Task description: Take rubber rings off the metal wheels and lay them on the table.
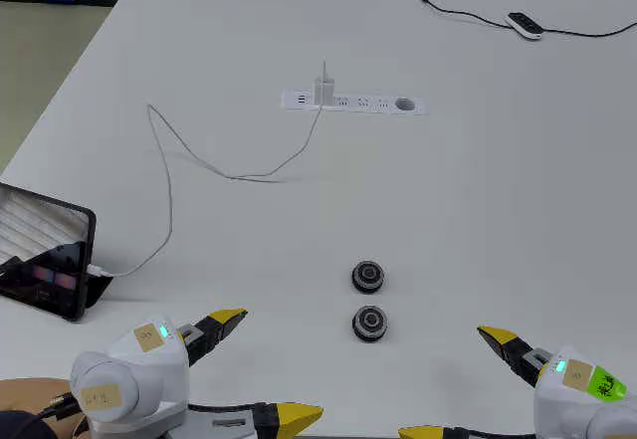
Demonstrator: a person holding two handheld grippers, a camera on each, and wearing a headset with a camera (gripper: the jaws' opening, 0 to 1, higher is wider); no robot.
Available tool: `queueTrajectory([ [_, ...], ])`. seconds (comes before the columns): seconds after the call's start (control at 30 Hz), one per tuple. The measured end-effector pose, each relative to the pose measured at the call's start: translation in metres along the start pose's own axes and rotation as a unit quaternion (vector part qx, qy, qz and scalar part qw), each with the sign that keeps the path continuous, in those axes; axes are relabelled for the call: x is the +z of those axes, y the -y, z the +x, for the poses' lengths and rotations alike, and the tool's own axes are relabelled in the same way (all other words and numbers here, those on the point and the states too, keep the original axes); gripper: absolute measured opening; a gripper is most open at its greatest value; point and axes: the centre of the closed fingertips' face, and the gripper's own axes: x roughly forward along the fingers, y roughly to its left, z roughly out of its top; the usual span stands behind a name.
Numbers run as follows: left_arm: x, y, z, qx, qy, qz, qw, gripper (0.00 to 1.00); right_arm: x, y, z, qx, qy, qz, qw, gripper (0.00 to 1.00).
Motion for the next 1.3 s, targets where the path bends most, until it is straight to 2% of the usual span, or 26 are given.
queueTrajectory([
  [0.5, -0.0051, -0.001, -0.0017, 0.0, -0.002, -0.004, 1.0, 0.91, -0.0008, -0.0005, -0.0008, 0.001, -0.002, 0.0, 1.0, 0.95],
  [0.83, -0.0037, 0.0017, -0.0015, 0.001, -0.004, -0.007, 1.0, 0.9, -0.0009, -0.0014, 0.0012, 0.004, -0.004, 0.0, 1.0, 0.94],
  [1.3, -0.0044, -0.0016, 0.0002, -0.001, -0.005, -0.007, 1.0, 0.83, 0.0001, -0.0033, 0.0046, 0.007, -0.003, 0.004, 1.0, 0.88],
])
